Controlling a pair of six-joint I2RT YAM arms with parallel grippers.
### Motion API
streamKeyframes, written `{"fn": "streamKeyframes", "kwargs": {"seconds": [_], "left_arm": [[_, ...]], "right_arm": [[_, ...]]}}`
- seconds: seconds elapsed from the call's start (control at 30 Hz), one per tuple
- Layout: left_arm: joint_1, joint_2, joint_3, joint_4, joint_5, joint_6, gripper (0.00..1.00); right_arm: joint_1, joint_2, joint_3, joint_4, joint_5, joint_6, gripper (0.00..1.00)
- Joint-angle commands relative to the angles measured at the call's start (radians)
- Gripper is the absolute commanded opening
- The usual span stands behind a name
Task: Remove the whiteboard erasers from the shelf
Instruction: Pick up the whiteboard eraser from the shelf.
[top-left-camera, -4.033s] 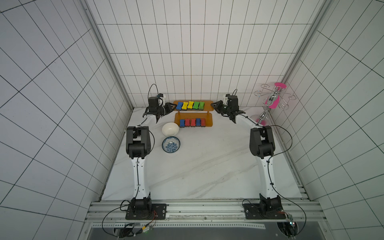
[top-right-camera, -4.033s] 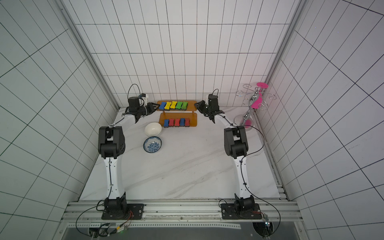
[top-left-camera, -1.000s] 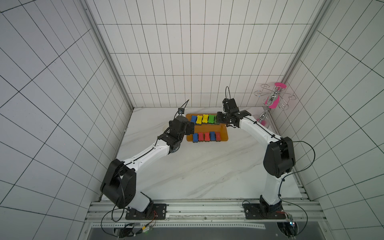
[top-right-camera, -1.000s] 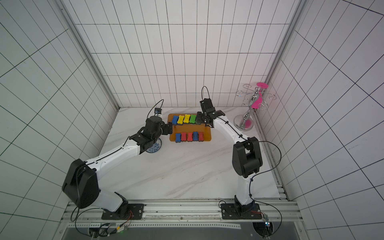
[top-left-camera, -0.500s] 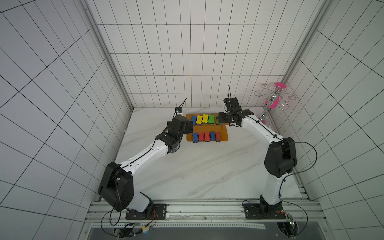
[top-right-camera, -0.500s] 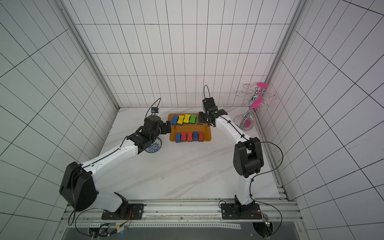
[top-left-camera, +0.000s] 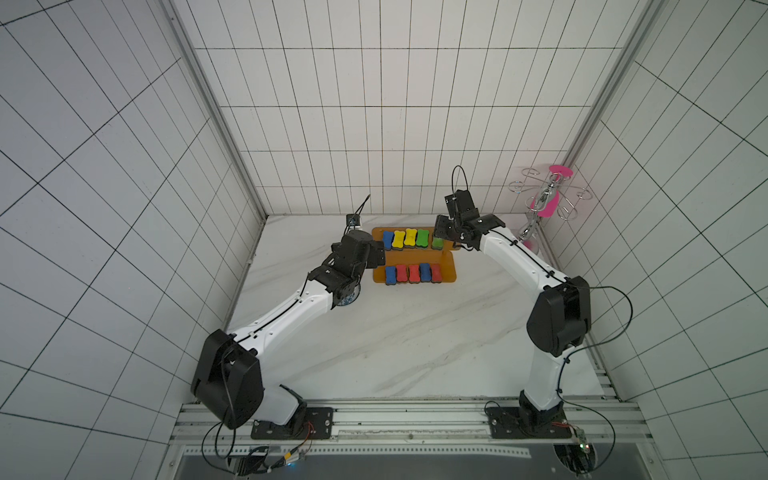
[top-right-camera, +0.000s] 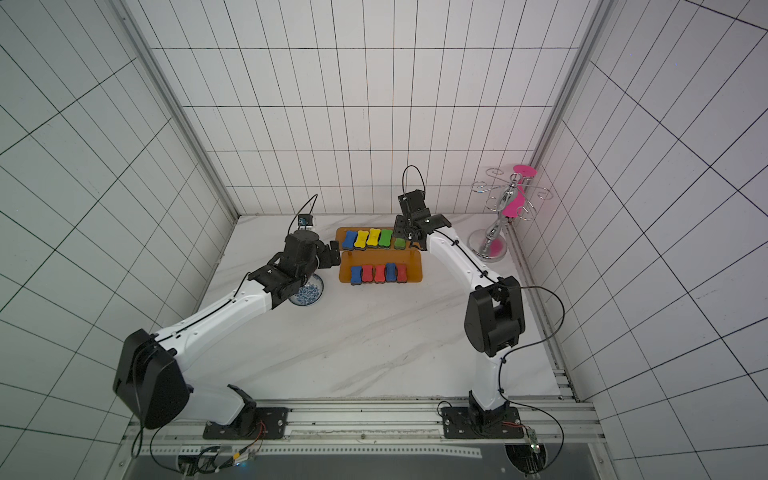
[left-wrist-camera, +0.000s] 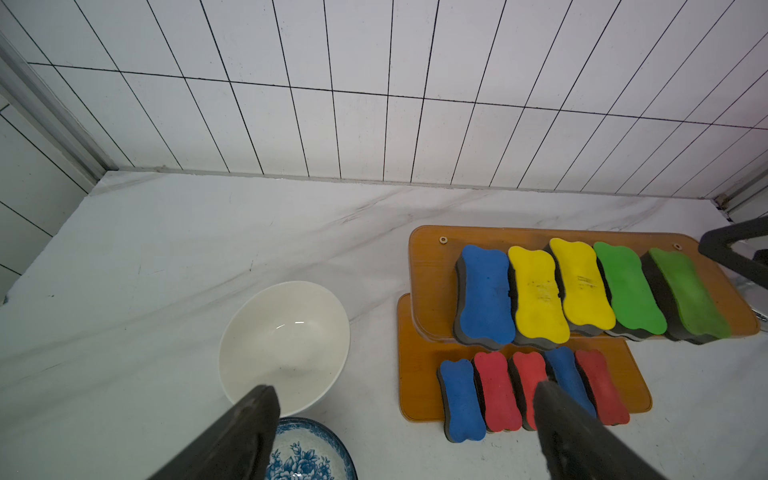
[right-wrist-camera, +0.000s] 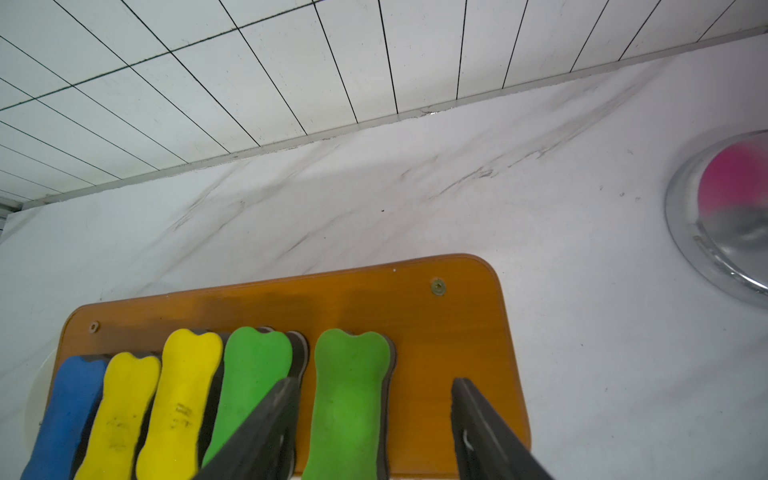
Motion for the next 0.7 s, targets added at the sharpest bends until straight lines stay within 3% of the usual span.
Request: {"fn": "streamKeyframes", "kwargs": {"seconds": [0.0,0.67], "left_arm": [[-0.007,-0.022,0.006,-0.002,0.004,-0.008,0.99],[-0.009,0.006,0.048,-0.061,-0.039,-0.022,0.99]], "right_arm": [[0.016,0.029,0.037,-0.035,0.023,0.021,0.62],[0.028,0.136,0.09,-0.101,0.043,-0.016,0.53]]}}
